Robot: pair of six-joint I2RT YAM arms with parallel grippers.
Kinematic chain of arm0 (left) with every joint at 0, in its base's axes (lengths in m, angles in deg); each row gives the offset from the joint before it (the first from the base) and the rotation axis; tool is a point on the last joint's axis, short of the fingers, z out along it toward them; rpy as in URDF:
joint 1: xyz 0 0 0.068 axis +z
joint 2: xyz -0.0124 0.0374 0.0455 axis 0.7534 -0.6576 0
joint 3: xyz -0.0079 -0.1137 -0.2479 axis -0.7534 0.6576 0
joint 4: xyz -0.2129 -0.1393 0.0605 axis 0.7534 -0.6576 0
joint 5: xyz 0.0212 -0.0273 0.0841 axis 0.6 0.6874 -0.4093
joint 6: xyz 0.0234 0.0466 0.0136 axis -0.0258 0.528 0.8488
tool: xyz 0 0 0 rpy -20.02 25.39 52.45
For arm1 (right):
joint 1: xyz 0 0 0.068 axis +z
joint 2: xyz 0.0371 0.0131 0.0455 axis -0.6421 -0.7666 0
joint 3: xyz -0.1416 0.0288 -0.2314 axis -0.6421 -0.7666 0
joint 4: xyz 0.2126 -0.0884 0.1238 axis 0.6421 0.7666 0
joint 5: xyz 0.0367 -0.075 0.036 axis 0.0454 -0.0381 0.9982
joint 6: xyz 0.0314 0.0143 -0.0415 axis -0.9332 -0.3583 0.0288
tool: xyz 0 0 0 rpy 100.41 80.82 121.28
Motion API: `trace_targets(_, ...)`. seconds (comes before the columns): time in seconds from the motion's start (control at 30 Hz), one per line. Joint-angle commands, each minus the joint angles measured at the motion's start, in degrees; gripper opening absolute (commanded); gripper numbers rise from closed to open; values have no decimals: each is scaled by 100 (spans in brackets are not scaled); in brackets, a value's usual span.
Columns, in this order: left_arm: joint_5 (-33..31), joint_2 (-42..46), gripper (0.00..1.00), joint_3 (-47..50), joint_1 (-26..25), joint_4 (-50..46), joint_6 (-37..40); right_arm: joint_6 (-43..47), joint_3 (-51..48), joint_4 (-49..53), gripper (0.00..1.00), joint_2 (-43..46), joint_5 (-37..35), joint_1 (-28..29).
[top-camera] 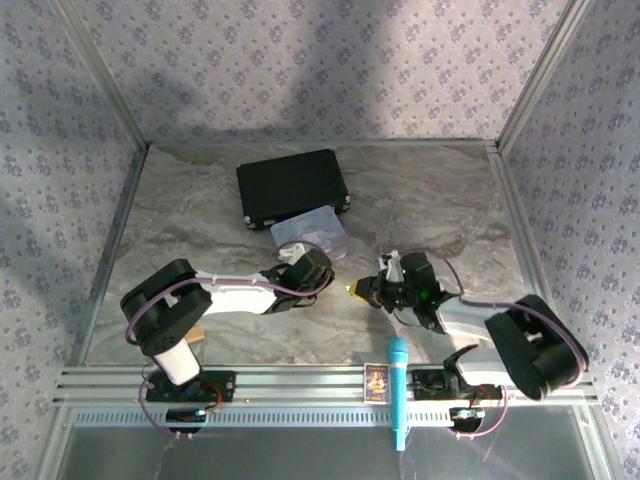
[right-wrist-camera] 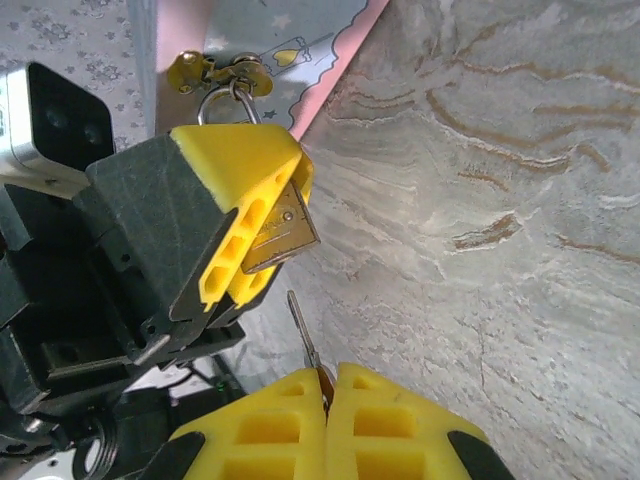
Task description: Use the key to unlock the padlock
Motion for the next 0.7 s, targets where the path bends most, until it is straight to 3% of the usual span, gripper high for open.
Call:
trace_targets(0.0,26,129,9,172,12,190,-779,-521,147,-990,0,-524,630,-32)
trace_targets(0.07,47,126,8,294,9,477,-1003,-768,141,-1464,0,-815,640,-24)
trace_targets(0.33,-395,190,7,587,-81,853,-1945,-1040,289,-1794,0,-1276,689,128)
trace_targets(0.67,-662,61,3,868,-123,1700,-2084,-1360,369,-2508,0,-1886,838,156)
